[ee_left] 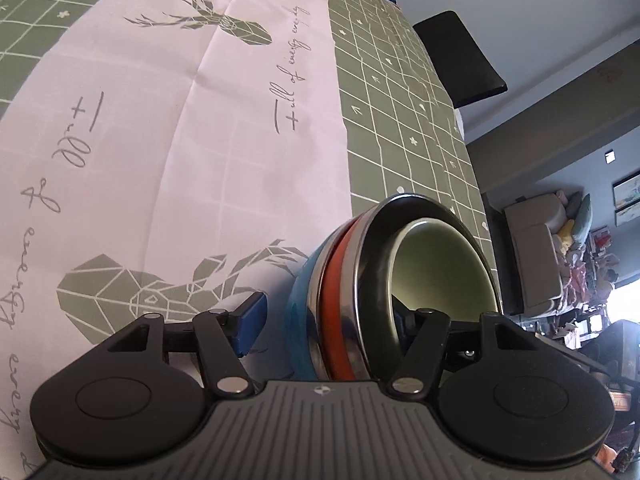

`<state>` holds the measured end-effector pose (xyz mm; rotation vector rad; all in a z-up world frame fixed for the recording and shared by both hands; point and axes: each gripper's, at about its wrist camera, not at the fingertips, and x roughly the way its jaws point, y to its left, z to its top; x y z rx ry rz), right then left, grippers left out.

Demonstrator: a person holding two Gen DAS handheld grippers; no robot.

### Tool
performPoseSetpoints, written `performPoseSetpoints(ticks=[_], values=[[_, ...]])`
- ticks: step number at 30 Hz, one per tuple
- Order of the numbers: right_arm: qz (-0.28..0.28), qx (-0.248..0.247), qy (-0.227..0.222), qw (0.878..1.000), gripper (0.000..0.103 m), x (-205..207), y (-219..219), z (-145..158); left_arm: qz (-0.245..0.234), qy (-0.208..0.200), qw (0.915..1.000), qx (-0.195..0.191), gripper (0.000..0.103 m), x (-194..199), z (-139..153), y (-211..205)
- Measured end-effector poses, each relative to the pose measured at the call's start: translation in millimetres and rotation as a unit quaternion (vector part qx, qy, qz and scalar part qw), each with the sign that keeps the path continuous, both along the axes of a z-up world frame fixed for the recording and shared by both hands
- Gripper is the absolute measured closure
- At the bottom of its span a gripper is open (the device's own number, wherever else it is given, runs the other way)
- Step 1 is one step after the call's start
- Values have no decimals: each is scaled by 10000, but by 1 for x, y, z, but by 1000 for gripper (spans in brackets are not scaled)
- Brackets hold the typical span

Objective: Organize plates and bowls

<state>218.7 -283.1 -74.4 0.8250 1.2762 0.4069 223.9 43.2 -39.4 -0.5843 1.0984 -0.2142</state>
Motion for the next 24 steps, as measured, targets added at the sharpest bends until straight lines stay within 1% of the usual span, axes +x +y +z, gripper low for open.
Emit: performPoseSetpoints(ticks=[2, 5, 7, 10, 13, 21, 24], values=[[5, -54, -79, 10000, 32, -1, 0, 3, -18, 104, 9999, 64, 30, 1, 2, -2], [17, -45, -75, 10000, 33, 0, 0, 3, -134, 61, 9994, 298, 38, 1, 9, -8], [15, 45, 17, 10000, 33, 0, -1, 1, -197, 25, 9990, 402, 50, 1, 13, -13], [7, 67, 103, 9999, 34, -2, -3, 1, -229, 72, 9985, 493, 52, 2, 15, -17], [31, 57, 8, 10000, 42, -4, -3, 6, -256, 107, 9985, 470, 53, 3, 14, -18], [-58, 124, 85, 9999, 43, -4, -7, 4, -189, 264, 9981, 517, 54, 5, 15, -20], [-60, 28, 97, 9999, 42, -6, -9, 7, -231, 360, 9980, 471, 53, 5, 15, -21]])
